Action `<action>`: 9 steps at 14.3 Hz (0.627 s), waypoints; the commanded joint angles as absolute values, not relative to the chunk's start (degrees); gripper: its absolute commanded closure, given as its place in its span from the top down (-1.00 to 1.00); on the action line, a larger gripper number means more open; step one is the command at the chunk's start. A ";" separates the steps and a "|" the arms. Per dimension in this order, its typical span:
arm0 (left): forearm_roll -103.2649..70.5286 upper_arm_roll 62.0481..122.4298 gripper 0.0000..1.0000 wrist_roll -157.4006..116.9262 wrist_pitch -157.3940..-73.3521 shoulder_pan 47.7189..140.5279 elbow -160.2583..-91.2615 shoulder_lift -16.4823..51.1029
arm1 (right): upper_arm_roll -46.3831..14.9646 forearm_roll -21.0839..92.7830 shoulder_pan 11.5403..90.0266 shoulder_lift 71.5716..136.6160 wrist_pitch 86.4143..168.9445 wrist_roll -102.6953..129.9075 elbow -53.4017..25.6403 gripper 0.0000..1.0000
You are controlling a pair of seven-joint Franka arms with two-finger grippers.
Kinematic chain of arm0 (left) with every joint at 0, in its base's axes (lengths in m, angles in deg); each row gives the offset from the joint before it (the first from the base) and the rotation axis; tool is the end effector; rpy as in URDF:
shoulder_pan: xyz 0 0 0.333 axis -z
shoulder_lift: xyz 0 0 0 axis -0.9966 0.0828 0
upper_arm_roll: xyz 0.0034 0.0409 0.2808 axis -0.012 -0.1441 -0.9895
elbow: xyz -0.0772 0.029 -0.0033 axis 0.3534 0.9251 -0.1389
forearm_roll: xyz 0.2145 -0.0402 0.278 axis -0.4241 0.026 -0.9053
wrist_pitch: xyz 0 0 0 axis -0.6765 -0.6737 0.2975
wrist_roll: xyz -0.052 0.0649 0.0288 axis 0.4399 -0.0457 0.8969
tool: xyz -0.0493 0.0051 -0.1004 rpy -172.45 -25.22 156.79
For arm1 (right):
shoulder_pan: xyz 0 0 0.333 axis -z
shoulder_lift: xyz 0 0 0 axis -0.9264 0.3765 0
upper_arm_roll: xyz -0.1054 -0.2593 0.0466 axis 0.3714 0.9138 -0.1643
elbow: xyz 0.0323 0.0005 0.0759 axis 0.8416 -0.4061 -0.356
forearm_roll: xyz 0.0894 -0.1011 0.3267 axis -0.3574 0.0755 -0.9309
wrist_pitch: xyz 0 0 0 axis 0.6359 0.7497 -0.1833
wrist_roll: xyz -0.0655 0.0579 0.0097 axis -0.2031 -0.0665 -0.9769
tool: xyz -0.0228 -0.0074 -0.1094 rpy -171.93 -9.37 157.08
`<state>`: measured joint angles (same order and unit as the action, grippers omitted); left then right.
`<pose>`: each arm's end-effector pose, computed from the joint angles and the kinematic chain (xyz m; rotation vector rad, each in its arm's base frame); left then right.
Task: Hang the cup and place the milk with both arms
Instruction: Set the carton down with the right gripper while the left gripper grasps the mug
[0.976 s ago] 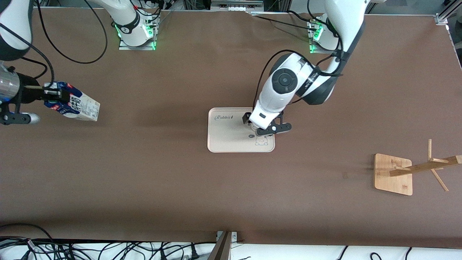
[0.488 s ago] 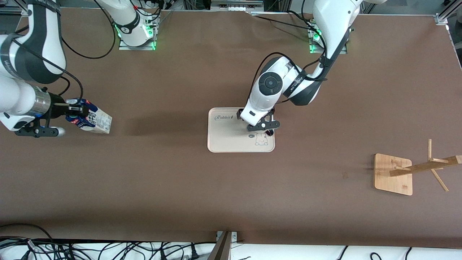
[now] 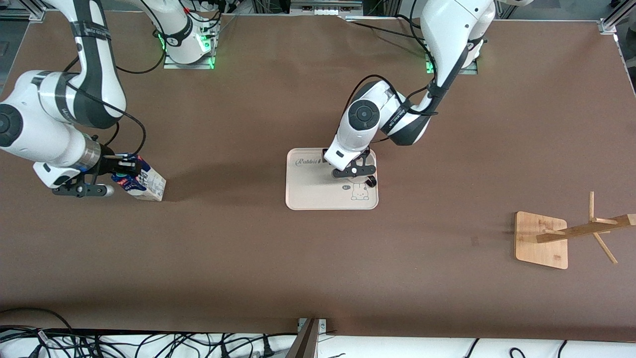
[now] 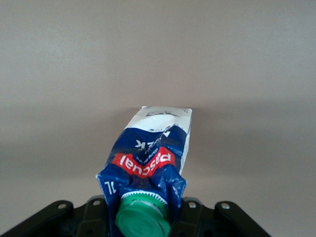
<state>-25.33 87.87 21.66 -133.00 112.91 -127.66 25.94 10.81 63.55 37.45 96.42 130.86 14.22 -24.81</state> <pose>0.4671 -0.3991 0.2284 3.0348 0.2428 -0.1504 0.5584 0.0064 0.3503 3.1355 -0.0326 -0.1194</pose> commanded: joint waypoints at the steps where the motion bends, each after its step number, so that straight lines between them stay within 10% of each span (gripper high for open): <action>1: -25.54 87.19 -1.00 19.64 -133.47 113.20 -128.35 25.53 | 10.48 62.33 37.12 94.87 135.97 14.60 -29.19 -0.32; 9: -25.54 86.39 -1.00 19.63 -129.53 110.31 -128.00 20.18 | 8.99 58.02 37.21 95.83 135.90 14.07 -30.00 -0.32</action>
<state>-25.37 86.55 20.87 -132.38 111.88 -127.48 24.62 9.10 59.35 37.30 96.42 135.67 14.35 -28.92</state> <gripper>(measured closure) 0.934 0.661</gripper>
